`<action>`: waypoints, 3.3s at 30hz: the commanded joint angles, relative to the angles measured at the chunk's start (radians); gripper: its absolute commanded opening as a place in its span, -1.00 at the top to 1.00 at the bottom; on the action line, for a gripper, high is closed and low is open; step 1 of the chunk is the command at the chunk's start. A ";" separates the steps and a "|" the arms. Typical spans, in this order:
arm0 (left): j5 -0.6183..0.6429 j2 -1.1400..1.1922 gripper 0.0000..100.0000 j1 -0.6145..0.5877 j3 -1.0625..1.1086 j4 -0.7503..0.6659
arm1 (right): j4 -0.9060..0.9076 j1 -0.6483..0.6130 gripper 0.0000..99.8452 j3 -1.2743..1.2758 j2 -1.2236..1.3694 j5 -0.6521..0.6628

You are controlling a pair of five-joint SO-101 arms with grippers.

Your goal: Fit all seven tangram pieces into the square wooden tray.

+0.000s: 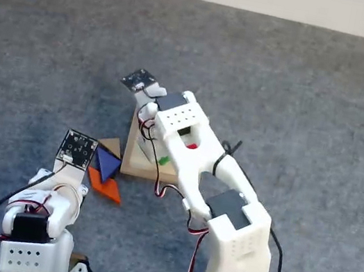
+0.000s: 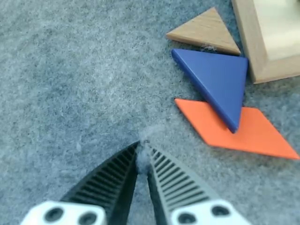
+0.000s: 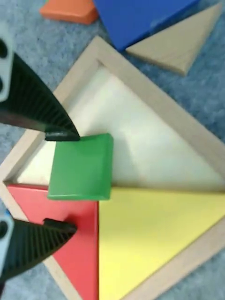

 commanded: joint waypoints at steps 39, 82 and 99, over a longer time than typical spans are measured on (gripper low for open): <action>-0.005 -0.005 0.99 -0.010 -0.010 -0.012 | -0.001 0.035 0.76 -0.056 -0.054 0.008; -0.005 -0.005 0.99 -0.010 -0.008 -0.014 | -0.300 0.088 0.86 0.278 -0.374 0.006; -0.005 -0.005 0.99 -0.010 -0.007 -0.015 | -0.139 0.344 0.78 0.280 -0.524 -0.433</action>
